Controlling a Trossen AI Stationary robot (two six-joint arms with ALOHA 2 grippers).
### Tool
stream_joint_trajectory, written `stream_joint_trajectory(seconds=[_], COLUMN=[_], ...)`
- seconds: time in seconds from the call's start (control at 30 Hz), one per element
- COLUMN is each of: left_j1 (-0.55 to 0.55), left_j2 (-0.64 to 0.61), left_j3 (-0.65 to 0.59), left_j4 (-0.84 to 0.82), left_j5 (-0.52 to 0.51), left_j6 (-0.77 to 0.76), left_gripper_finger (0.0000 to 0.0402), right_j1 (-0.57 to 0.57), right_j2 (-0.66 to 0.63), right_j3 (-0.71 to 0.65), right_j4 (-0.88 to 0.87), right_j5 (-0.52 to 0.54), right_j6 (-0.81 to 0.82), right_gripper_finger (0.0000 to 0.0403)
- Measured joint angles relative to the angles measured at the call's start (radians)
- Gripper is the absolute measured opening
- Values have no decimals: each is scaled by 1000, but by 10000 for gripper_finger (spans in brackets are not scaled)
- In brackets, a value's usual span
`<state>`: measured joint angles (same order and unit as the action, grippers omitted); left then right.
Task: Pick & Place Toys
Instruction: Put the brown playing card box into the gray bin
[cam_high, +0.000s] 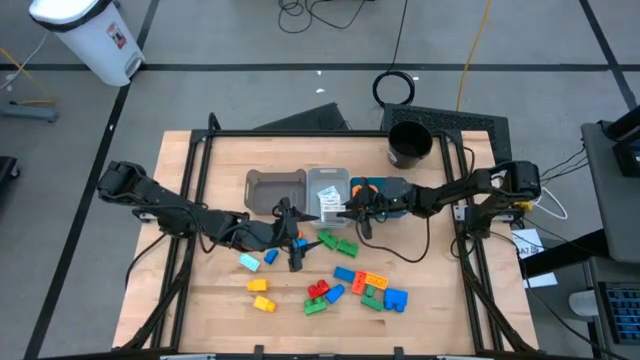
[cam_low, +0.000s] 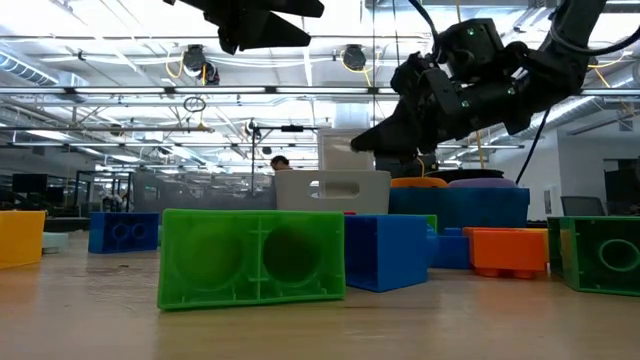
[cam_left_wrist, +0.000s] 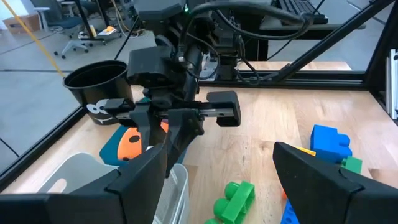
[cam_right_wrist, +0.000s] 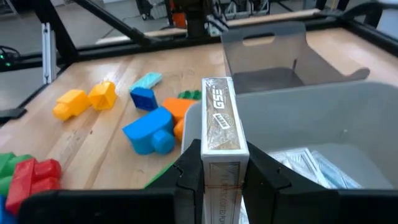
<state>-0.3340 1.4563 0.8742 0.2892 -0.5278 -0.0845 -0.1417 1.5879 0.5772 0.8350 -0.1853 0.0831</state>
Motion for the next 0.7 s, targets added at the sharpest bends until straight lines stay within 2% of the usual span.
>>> stream_joint_trajectory(seconds=[0.2, 0.47, 0.63, 0.7], left_j1=[0, 0, 0, 0], left_j2=[0, 0, 0, 0], left_j3=[0, 0, 0, 0], left_j4=[-1, -10, -10, -10], left_j5=[1, 4, 4, 4], left_j6=[-1, -4, -8, -8], left_gripper_finger=[298, 298, 298, 298], right_j1=[0, 0, -1, 0], right_j2=[64, 56, 54, 54], right_j3=[4, 4, 4, 4], right_j4=[55, 70, 79, 81], right_j5=[0, 5, 7, 44], right_j6=[-4, -11, -41, -43], right_gripper_finger=[64, 87, 88, 88])
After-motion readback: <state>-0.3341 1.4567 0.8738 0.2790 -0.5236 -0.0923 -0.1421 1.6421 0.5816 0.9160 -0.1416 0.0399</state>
